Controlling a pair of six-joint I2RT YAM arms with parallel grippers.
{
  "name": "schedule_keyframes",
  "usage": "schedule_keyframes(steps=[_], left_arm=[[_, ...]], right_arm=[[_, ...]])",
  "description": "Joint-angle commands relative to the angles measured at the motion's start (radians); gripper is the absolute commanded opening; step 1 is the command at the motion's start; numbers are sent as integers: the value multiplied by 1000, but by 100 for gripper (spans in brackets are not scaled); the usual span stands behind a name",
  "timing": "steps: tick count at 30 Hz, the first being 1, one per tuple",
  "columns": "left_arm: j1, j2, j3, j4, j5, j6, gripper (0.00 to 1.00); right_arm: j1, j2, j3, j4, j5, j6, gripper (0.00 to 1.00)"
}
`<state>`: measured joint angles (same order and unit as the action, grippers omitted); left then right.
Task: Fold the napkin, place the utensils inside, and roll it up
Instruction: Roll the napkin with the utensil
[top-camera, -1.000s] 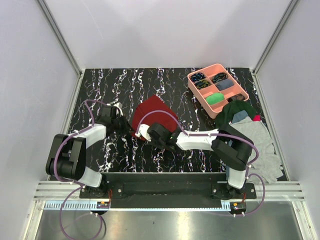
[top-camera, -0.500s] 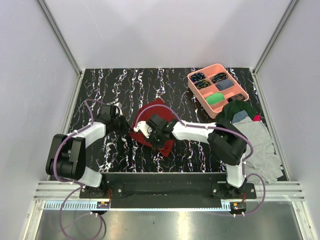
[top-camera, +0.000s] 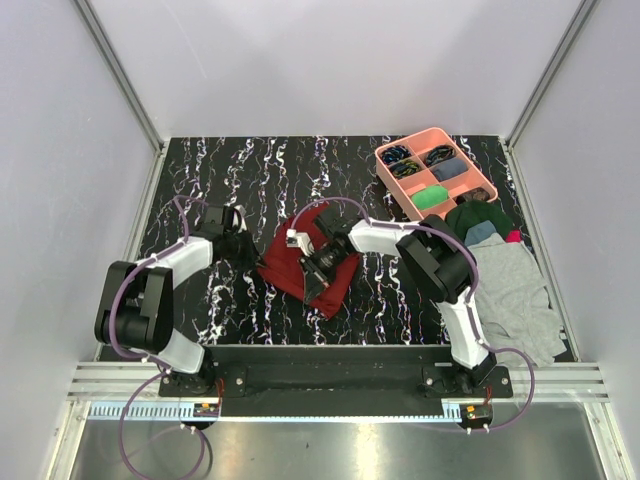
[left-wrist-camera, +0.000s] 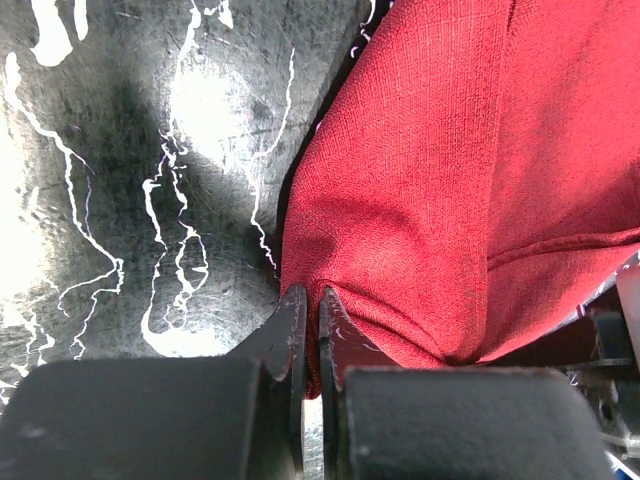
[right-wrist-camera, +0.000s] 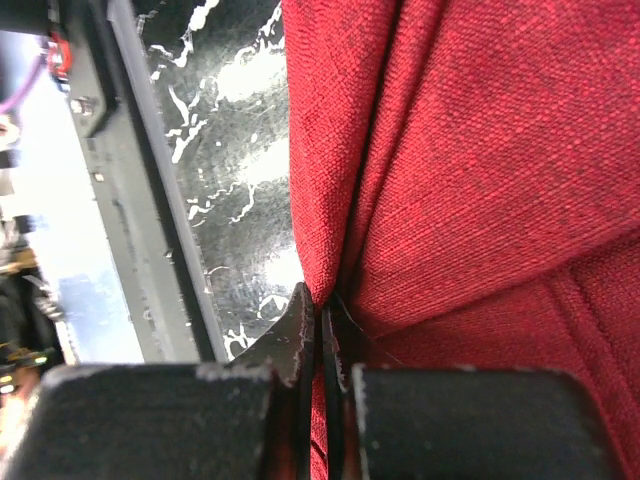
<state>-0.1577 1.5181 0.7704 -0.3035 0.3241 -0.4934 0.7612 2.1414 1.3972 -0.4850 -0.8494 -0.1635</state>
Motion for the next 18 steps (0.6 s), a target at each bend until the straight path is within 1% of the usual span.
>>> schedule_keyframes(steps=[1, 3, 5, 7, 8, 9, 11, 13, 15, 18], left_arm=[[10, 27, 29, 3, -97, 36, 0], [10, 33, 32, -5, -102, 39, 0], [12, 43, 33, -8, -96, 41, 0], [12, 50, 36, -6, -91, 45, 0], [10, 51, 38, -8, -88, 44, 0], [12, 53, 38, -9, -86, 46, 0], [10, 57, 43, -11, -82, 46, 0], [12, 60, 46, -13, -79, 49, 0], [12, 62, 47, -11, -77, 49, 0], [12, 68, 49, -11, -76, 49, 0]], right_arm=[[-16, 43, 16, -61, -88, 5, 0], [-17, 32, 14, -58, -76, 12, 0], [-16, -4, 13, -56, -65, 22, 2], [-17, -59, 11, -52, -19, 33, 12], [-17, -83, 10, -50, -2, 41, 21], [-16, -106, 8, -50, 34, 45, 26], [-14, -175, 5, -50, 59, 56, 38], [-4, -234, -3, -53, 94, 61, 41], [26, -261, -9, -66, 134, 68, 45], [87, -284, -20, -93, 165, 88, 46]])
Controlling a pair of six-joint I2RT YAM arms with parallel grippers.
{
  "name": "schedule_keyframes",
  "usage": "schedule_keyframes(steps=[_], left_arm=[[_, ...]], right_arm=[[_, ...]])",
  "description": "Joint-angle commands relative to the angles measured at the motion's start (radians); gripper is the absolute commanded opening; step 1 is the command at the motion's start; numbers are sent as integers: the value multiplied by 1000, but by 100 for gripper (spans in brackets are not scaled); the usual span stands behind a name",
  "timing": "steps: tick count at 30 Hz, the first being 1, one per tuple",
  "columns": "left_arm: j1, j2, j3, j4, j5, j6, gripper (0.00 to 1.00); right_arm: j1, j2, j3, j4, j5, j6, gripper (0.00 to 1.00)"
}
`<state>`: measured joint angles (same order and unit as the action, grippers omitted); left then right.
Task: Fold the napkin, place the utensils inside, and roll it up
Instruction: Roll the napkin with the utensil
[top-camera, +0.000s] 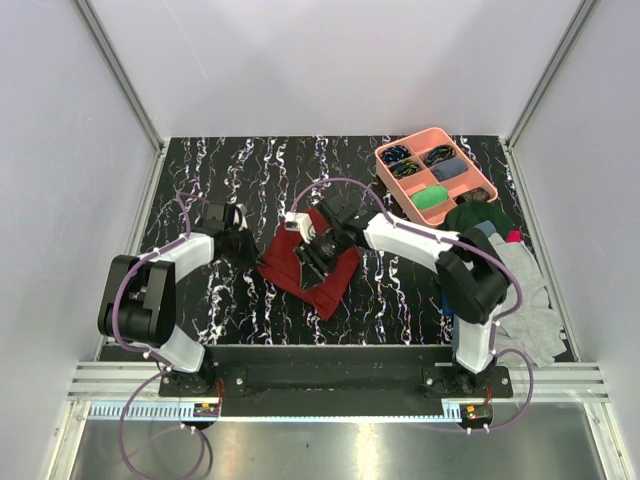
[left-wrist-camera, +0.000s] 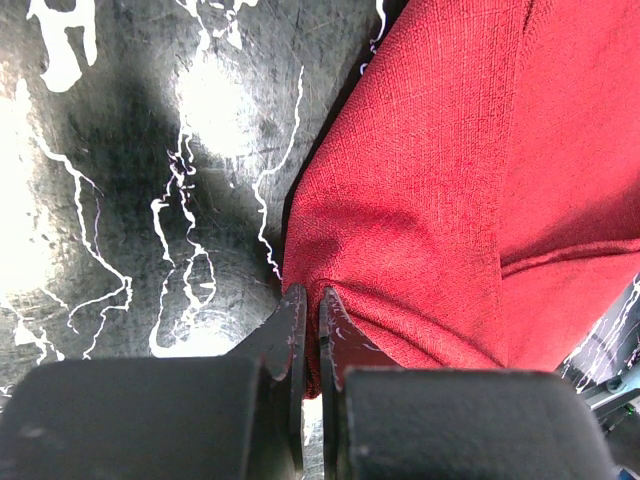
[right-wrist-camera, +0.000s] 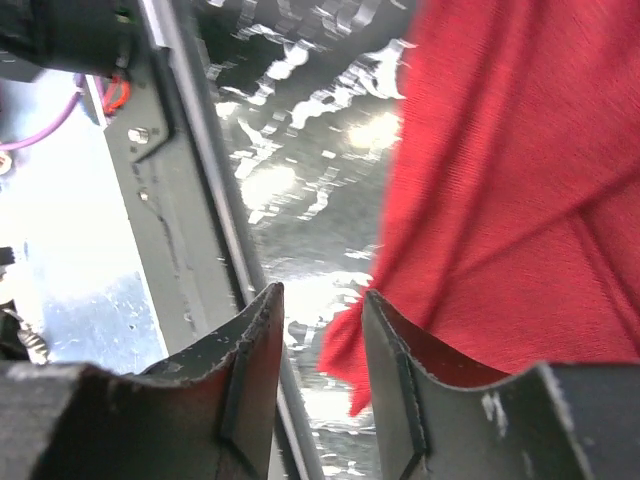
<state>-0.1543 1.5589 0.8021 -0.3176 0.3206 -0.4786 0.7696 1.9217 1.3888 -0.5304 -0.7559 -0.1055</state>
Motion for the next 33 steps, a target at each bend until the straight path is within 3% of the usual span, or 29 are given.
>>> schedule_keyframes(steps=[1, 9, 33], left_arm=[[9, 27, 17, 3, -71, 34, 0], [9, 17, 20, 3, -61, 35, 0], [1, -7, 22, 0, -49, 54, 0]], right_arm=[[97, -63, -16, -52, 84, 44, 46], [220, -12, -65, -69, 187, 96, 47], [221, 8, -2, -171, 550, -16, 46]])
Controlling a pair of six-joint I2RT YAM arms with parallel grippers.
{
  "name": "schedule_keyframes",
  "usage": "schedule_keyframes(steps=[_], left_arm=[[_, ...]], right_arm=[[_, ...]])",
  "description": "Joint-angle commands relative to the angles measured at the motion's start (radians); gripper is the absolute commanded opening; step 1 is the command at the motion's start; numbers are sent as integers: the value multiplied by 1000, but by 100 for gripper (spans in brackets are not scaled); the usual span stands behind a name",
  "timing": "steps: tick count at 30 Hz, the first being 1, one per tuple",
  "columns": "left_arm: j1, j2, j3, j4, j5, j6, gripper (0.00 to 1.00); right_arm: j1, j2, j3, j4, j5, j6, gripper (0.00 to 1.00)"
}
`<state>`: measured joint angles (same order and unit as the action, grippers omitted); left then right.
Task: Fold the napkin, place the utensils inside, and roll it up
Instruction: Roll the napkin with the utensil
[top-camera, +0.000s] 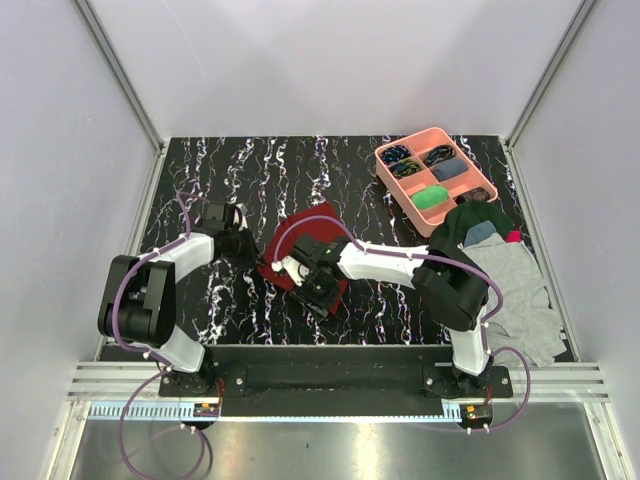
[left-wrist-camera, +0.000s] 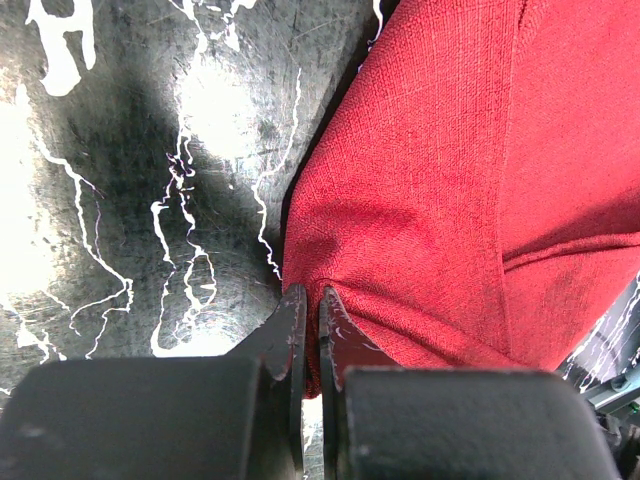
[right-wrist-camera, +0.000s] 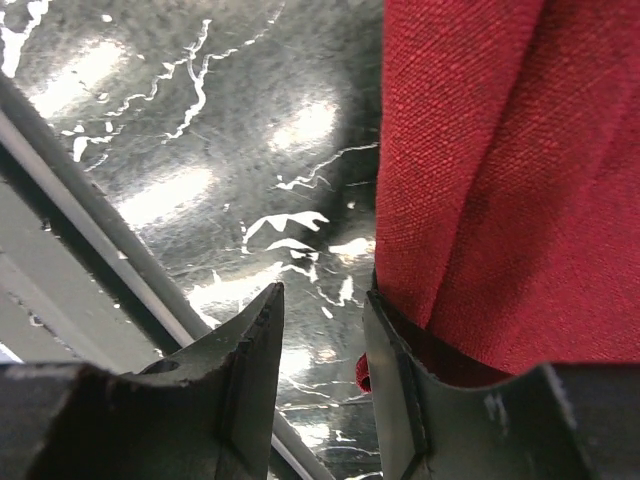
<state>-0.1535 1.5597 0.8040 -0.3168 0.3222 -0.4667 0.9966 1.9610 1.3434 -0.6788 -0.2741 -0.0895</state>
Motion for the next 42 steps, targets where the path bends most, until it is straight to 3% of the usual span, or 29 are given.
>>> schedule_keyframes(steps=[1, 10, 17, 21, 33, 36, 42], left_arm=[[0, -7, 20, -2, -51, 40, 0], [-3, 3, 35, -28, -48, 37, 0], [-3, 26, 49, -44, -29, 34, 0], [-3, 28, 58, -51, -21, 33, 0], [-3, 34, 63, -56, -11, 36, 0], [-3, 34, 61, -54, -8, 37, 0], [-3, 22, 58, -50, 11, 39, 0]], right_arm=[[-4, -33, 43, -25, 70, -33, 46], [-1, -137, 85, -22, 23, -59, 48], [16, -215, -7, 252, 124, -79, 60], [17, -151, -3, 352, 136, -101, 62], [16, 39, 92, 378, 147, -162, 63], [10, 62, 100, 377, 156, -164, 59], [-22, 81, 99, 352, 64, -156, 33]])
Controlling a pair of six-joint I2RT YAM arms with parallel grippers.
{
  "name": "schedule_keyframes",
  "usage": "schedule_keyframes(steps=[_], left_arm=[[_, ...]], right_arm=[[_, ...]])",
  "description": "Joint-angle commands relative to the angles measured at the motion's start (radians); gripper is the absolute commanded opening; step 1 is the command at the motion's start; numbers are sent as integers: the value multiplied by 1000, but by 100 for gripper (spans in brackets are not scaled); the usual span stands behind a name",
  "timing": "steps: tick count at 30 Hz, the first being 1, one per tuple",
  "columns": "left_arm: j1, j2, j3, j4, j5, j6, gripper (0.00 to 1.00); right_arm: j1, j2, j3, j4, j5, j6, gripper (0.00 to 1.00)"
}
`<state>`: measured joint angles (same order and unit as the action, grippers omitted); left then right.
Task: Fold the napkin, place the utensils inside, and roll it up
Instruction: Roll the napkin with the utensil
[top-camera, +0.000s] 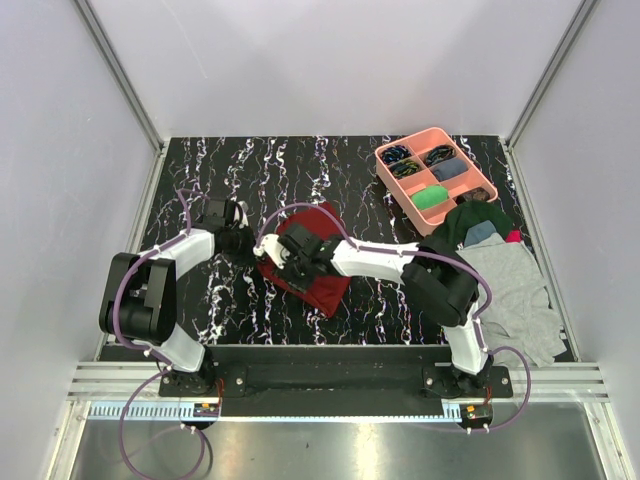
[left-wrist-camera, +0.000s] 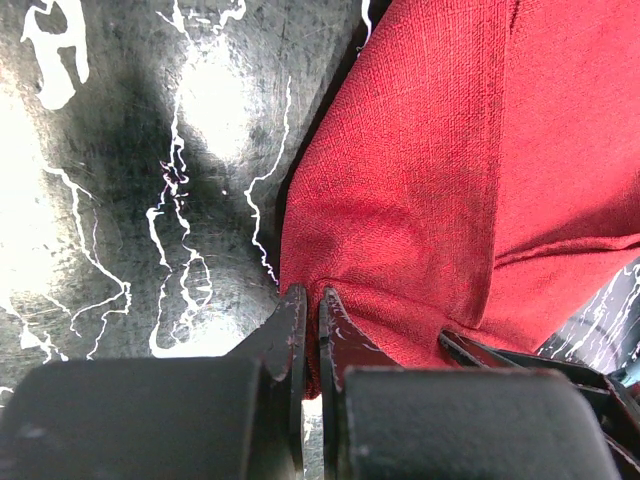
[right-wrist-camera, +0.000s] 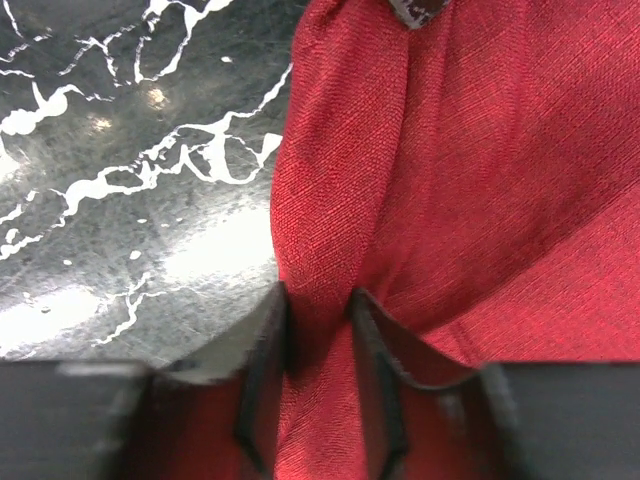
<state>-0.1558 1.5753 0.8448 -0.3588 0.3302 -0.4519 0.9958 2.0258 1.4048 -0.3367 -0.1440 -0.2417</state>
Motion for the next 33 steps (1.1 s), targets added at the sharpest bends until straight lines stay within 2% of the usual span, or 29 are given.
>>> schedule_keyframes(steps=[1, 2, 5, 8, 12, 17, 25, 33], left_arm=[[-1, 3, 16, -3, 7, 21, 0], [-1, -1, 16, -3, 7, 22, 0], [-1, -27, 10, 7, 3, 18, 2], [1, -73, -4, 17, -10, 9, 17], [6, -133, -32, 32, -36, -7, 43], [15, -211, -85, 75, -42, -34, 60], [15, -276, -208, 139, 12, -71, 72], [15, -238, -285, 256, 93, -113, 74]], right_arm=[[-35, 22, 36, 2, -86, -1, 29], [-43, 27, 34, -2, -135, -1, 23], [-75, 42, 30, -13, -242, 10, 16], [-98, 53, 23, -21, -346, 15, 11], [-117, 68, 23, -38, -449, 31, 8], [-134, 91, 14, -51, -546, 61, 7], [-186, 126, 17, -51, -709, 105, 6], [-223, 194, 57, -51, -835, 128, 5]])
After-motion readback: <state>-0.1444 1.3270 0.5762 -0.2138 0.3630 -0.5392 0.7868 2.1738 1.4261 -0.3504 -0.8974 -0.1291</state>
